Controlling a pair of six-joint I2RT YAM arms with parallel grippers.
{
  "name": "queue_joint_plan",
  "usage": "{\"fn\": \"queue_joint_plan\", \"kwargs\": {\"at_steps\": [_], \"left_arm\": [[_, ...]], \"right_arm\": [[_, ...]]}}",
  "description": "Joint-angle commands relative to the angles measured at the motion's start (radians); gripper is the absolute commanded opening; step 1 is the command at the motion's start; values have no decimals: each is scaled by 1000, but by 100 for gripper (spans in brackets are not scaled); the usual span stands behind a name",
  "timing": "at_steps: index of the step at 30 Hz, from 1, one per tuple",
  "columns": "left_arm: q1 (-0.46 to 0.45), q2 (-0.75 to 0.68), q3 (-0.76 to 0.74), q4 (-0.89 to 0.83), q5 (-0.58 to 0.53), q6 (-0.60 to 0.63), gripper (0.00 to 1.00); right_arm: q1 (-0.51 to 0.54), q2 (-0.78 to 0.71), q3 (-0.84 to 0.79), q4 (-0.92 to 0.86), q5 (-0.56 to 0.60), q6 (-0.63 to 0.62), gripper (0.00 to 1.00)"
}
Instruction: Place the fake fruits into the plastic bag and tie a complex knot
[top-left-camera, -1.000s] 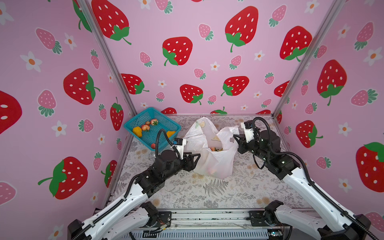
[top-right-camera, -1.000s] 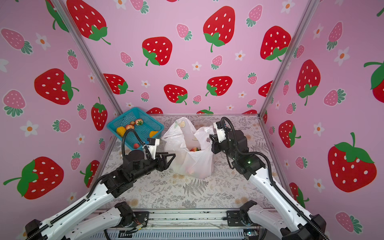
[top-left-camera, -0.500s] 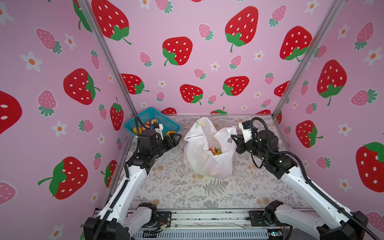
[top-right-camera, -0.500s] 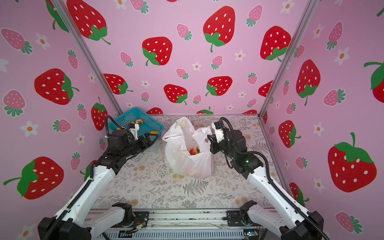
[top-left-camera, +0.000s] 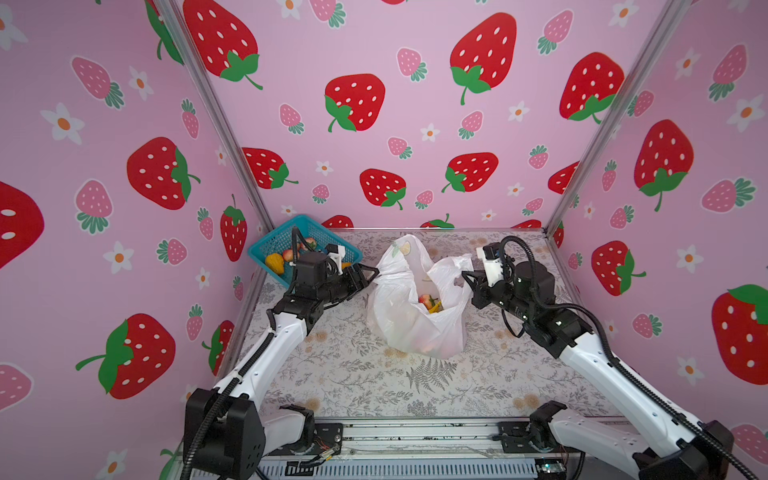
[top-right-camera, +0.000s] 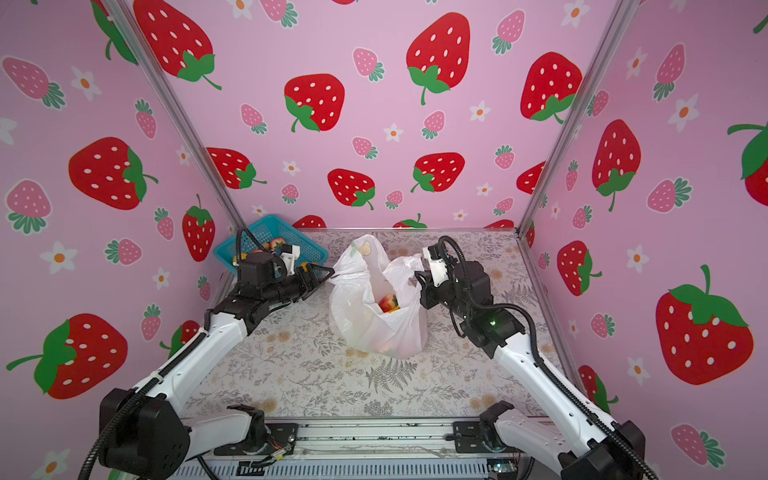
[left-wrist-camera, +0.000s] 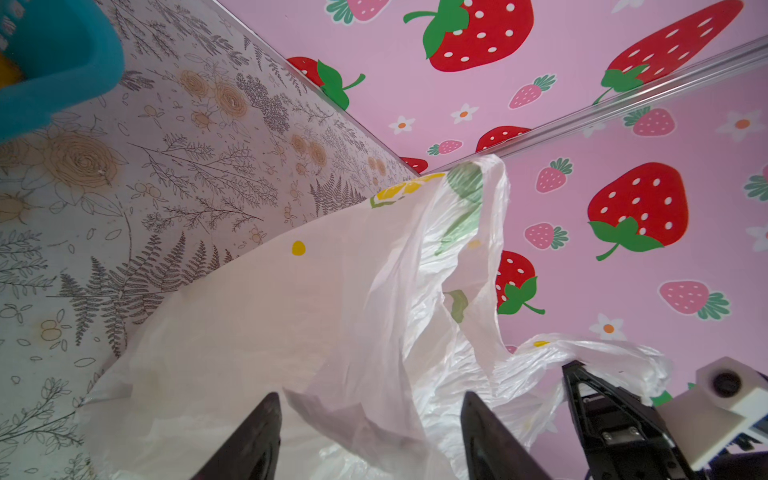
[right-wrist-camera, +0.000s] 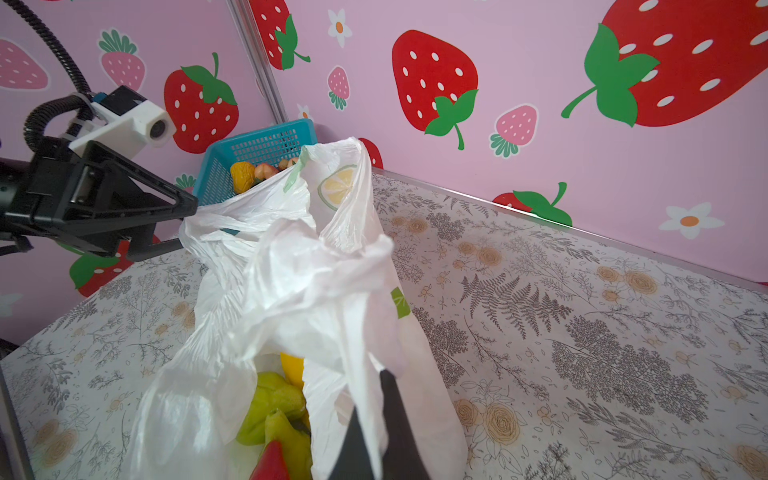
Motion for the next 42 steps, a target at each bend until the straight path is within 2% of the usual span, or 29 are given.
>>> {"fn": "queue_joint_plan", "kwargs": {"at_steps": [1,4,7,13,20,26,31,37,42], "left_arm": [[-12,29,65,9,6,29,54],[-23,38,74,9,12,41,40],[-25,25,84,6,14,50,21],[-25,-56,225,-115,6,130,0],[-14,-122,451,-295,-112,262,0],[11,32,735,-558,-87,433,0],[9,151,864,-616,0,491,0],[-11,233,897,-500,158,416,0],[-49,281,919,-488,265,404,0]], "right_arm": [[-4,2,-8,20,-14,-3,5],[-5,-1,-10,23,-10,-1,5],[-6,0,-2,22,-1,-4,5],[-11,-17,119,-48,122,-52,5],[-17,-68,220,-35,213,-87,5],[-17,-108,203,17,265,-87,5],[-17,-175,136,82,278,-72,5],[-16,-209,90,86,283,-79,5],[-18,-176,31,76,355,-90,11]]}}
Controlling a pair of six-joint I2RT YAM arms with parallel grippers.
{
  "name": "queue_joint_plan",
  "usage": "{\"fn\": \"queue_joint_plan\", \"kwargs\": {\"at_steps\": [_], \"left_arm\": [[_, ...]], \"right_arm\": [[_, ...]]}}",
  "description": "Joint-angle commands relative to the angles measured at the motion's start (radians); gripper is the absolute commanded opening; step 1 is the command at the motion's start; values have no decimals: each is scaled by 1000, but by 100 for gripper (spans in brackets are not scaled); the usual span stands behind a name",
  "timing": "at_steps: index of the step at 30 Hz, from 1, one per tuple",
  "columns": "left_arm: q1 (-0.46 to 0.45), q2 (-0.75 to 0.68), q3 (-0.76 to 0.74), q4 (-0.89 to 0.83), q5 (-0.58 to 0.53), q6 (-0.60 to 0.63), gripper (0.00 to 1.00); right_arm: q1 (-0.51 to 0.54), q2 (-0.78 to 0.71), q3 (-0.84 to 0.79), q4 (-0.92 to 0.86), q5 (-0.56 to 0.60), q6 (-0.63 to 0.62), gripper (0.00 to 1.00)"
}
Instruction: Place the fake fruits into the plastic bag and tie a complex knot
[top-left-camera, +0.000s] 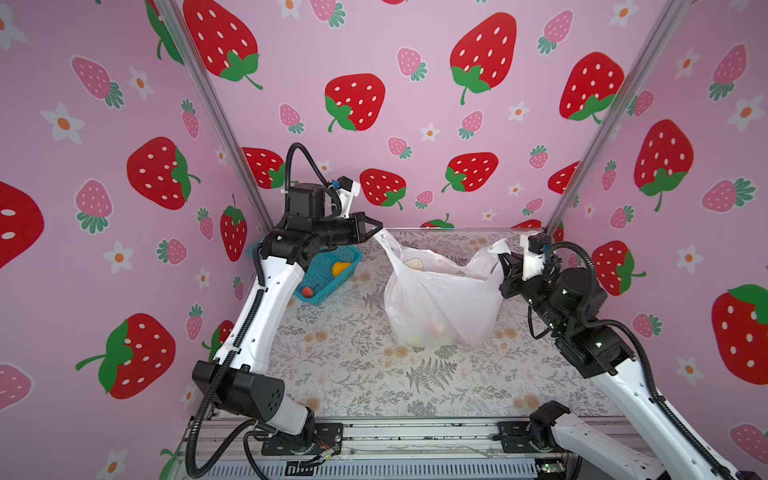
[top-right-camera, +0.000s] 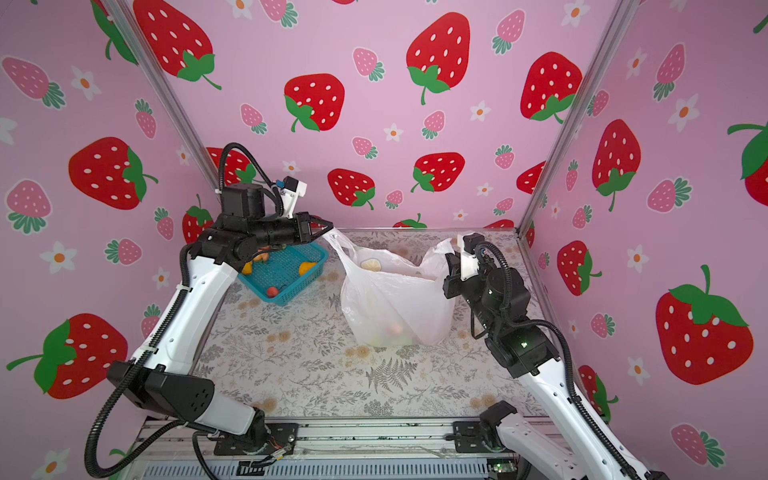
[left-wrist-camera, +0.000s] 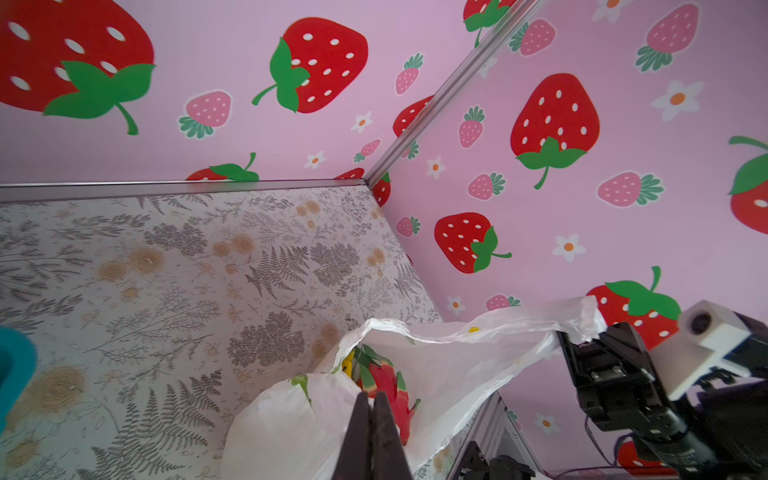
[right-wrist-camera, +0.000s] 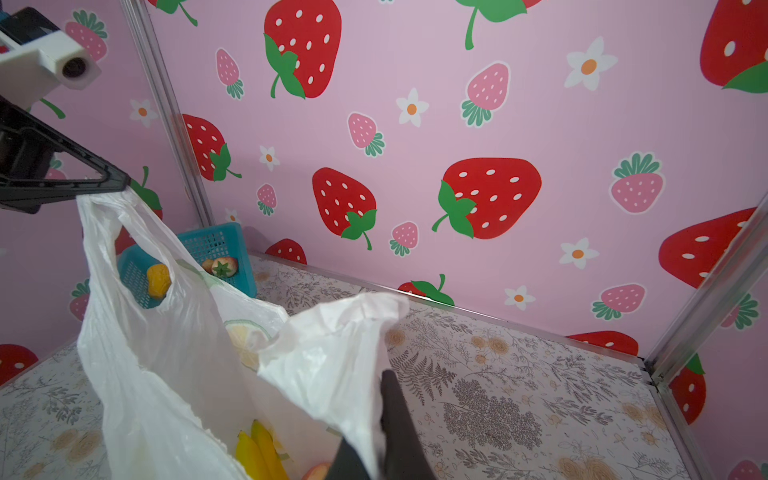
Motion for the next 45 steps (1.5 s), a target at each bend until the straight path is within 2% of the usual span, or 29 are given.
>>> {"fn": "queue_joint_plan", "kwargs": {"at_steps": [1,4,6,8,11,17,20,23,27,31,37,45], "left_arm": [[-16,-5,61,51,121,-5,0],[-17,-6,63,28,133,19,0],[-18,-4,61,14,137,27,0],[-21,-3,53,0,139,35,0],[-28,-12,39,-5,125,43,0],[-39,-31,28,-24,76,23,0],[-47,-51,19,-48,35,10,0],[-52,-75,-3,-44,10,-11,0],[-54,-98,-21,-32,3,-38,0],[-59,-107,-29,-26,3,-54,0],[-64,-109,-36,-24,7,-68,0],[-67,-116,-48,-24,7,-70,0]], "right_arm": [[-6,22,-17,46,91,-15,13],[-6,93,39,-12,154,-19,29],[-5,132,102,-51,172,-30,43],[-4,156,152,-64,155,-48,51],[10,178,227,-70,104,-72,73],[164,256,355,-52,96,-186,86],[247,325,400,-43,11,-215,93],[293,385,387,10,-155,-213,100],[317,453,318,147,-293,-172,100],[333,516,267,270,-321,-167,100],[335,569,186,438,-242,-183,100],[330,661,188,493,-194,-226,100]]}}
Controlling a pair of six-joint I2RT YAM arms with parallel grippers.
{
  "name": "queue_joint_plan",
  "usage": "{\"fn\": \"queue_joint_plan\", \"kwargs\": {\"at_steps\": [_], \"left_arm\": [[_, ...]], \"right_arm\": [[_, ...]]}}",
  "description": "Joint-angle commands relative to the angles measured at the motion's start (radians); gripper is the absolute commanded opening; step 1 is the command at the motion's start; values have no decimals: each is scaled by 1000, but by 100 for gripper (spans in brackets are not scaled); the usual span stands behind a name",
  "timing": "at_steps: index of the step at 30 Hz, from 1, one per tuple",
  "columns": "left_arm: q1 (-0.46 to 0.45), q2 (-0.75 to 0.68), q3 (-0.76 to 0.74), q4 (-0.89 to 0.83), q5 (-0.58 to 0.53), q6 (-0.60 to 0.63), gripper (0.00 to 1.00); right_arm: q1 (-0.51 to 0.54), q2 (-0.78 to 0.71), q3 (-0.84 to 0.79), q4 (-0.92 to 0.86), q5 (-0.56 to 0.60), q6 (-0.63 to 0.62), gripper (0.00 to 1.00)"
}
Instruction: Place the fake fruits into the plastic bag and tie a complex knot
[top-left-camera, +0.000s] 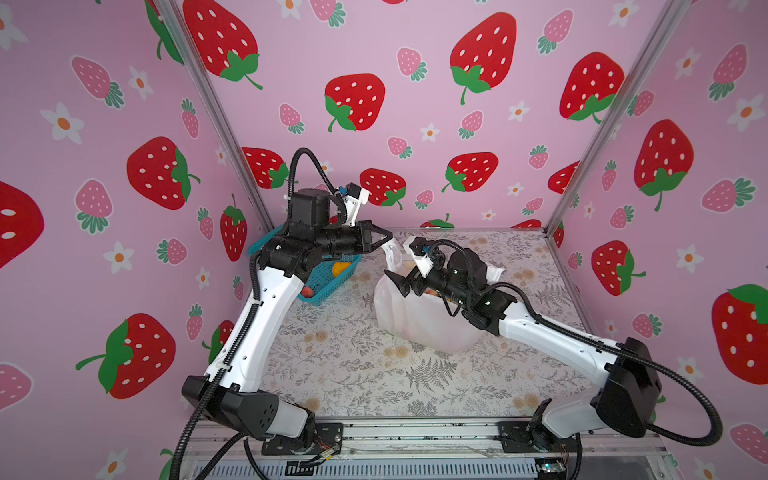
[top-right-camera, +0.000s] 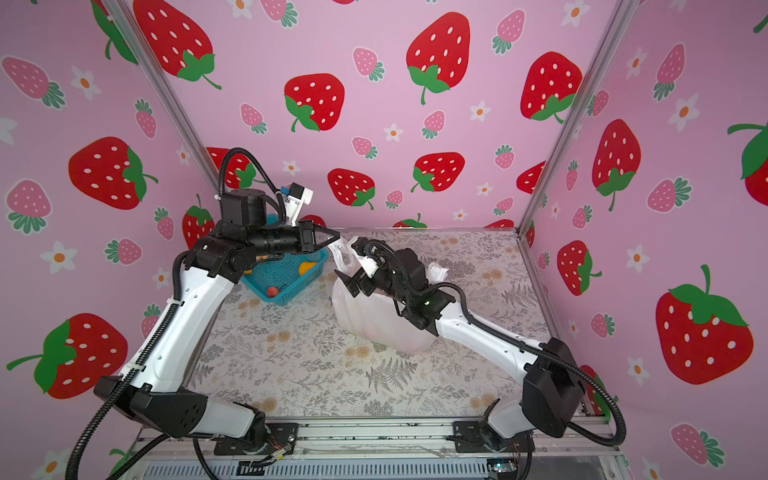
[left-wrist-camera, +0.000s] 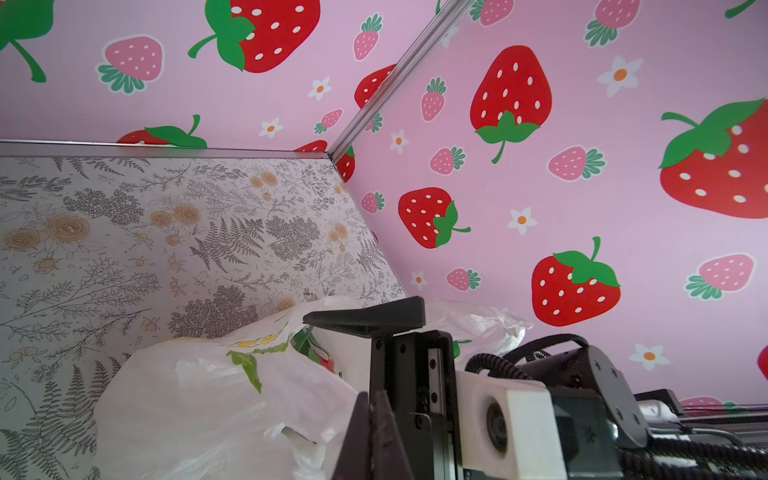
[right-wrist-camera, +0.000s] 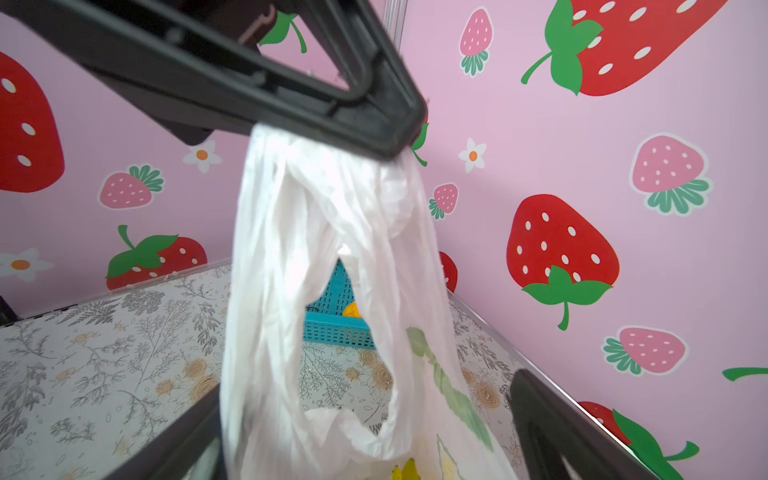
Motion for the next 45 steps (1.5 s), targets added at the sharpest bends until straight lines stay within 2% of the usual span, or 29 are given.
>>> {"fn": "queue_joint_plan", "kwargs": {"at_steps": [1,5,7,8,9,13,19,21,23,26,35,41,45], "left_arm": [[-4,-24,-6,18,4,-7,0],[-5,-26,-2,5,1,2,0],[-5,-29,2,-9,0,14,0],[-2,-32,6,-18,-3,20,0],[-1,-32,10,-27,-5,25,0],[18,-37,18,-58,2,37,0],[45,-51,20,-90,-2,62,0],[47,-55,22,-91,-1,80,4],[46,-64,19,-93,7,118,13],[47,-89,17,-122,-17,199,27],[46,-228,-45,-158,-52,507,57],[46,-275,-123,-162,6,717,67],[44,-258,-161,-158,87,784,70]], "right_arm": [[-1,39,8,70,25,-37,100],[-24,68,14,96,-26,-48,100],[-47,80,9,113,-93,-42,99],[-58,84,1,128,-139,-36,95],[-67,88,-9,145,-178,-30,91],[-98,104,-52,200,-315,2,60],[-109,97,-104,212,-406,27,20],[-108,85,-125,217,-426,34,10],[-110,64,-149,219,-445,38,1],[-118,25,-181,206,-481,34,0],[-190,-69,-260,187,-643,55,0],[-229,-74,-255,157,-752,65,0],[-234,-73,-243,124,-813,51,0]]}}
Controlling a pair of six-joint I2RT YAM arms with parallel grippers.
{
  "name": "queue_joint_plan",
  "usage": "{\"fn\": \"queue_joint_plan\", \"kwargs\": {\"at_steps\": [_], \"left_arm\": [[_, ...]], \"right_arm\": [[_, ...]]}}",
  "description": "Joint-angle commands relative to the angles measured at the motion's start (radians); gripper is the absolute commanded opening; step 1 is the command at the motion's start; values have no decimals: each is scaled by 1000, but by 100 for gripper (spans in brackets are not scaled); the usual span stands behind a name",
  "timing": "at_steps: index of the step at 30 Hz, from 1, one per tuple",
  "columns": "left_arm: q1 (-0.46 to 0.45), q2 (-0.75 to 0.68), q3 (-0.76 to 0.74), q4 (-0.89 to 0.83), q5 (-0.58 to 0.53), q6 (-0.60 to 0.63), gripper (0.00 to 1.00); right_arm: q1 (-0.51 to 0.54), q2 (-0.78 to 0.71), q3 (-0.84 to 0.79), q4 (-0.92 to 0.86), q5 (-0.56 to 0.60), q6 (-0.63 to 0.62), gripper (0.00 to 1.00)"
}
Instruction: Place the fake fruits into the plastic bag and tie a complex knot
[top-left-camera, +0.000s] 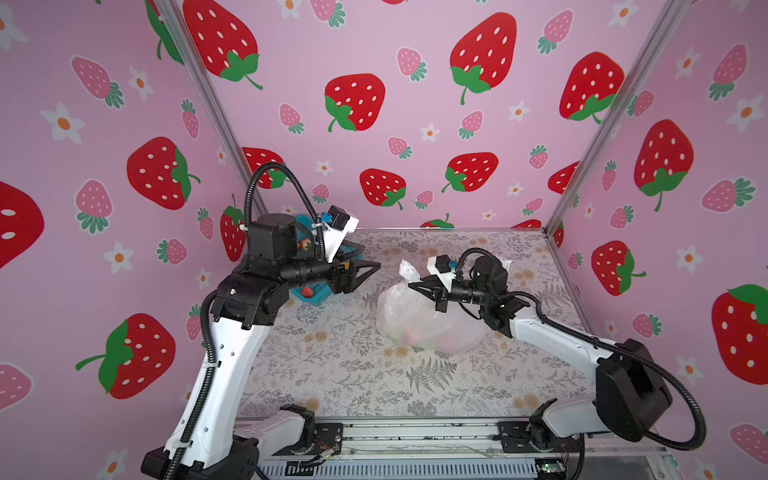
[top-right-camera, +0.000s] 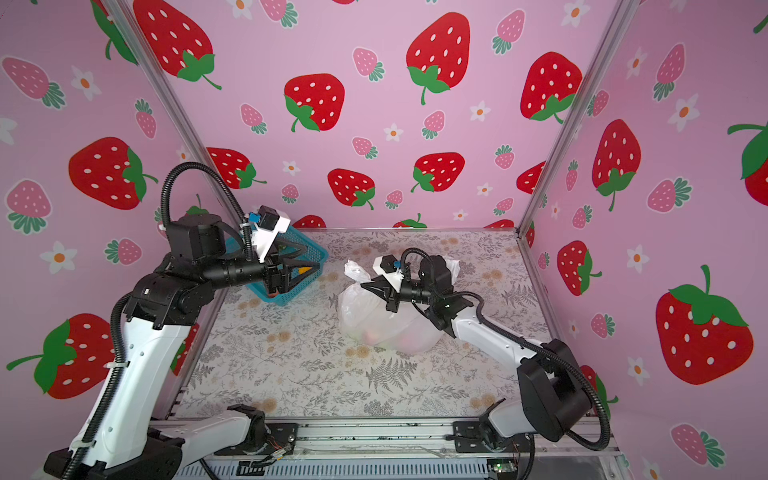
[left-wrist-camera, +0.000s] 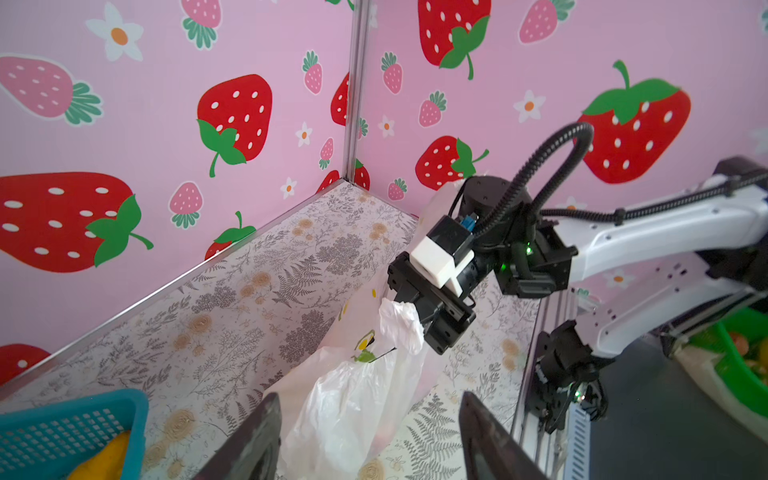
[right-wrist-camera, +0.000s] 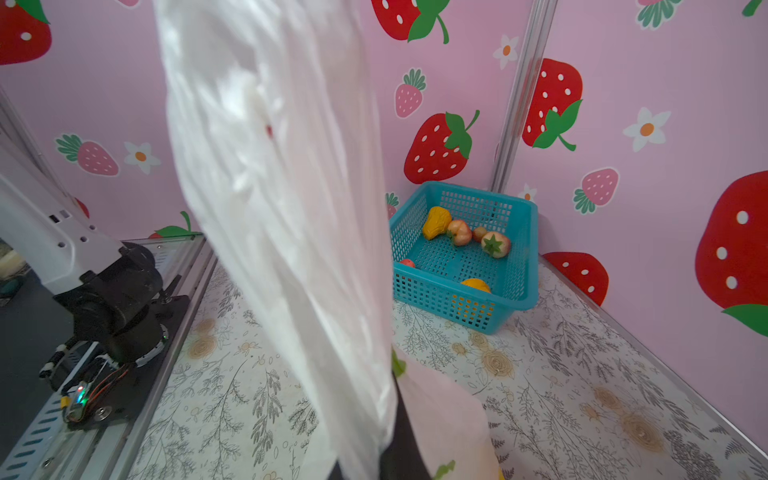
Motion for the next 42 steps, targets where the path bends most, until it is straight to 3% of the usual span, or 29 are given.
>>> {"fn": "queue_joint_plan", "kwargs": {"at_steps": [1,12,19,31,35,39,42], "left_arm": [[-4,25,-27,-15,100,146,71],[-124,88,-47,-22,115,323,75],[-193,119,-59,59,87,327,77],[-235,136,-102,168,99,267,62],[-250,175,-73,169,109,241,50],[-251,177,-57,154,82,194,27],[-253,158,-70,178,26,75,1]], "right_arm": [[-3,-21,7,-32,-106,-13,0],[-2,-32,22,-33,-198,43,0],[-1,-23,35,-49,-208,58,0],[11,-23,30,-43,-196,72,0],[15,-27,27,-35,-170,83,0],[15,-56,-1,-32,-86,106,1],[17,-97,-38,3,27,154,7]]}}
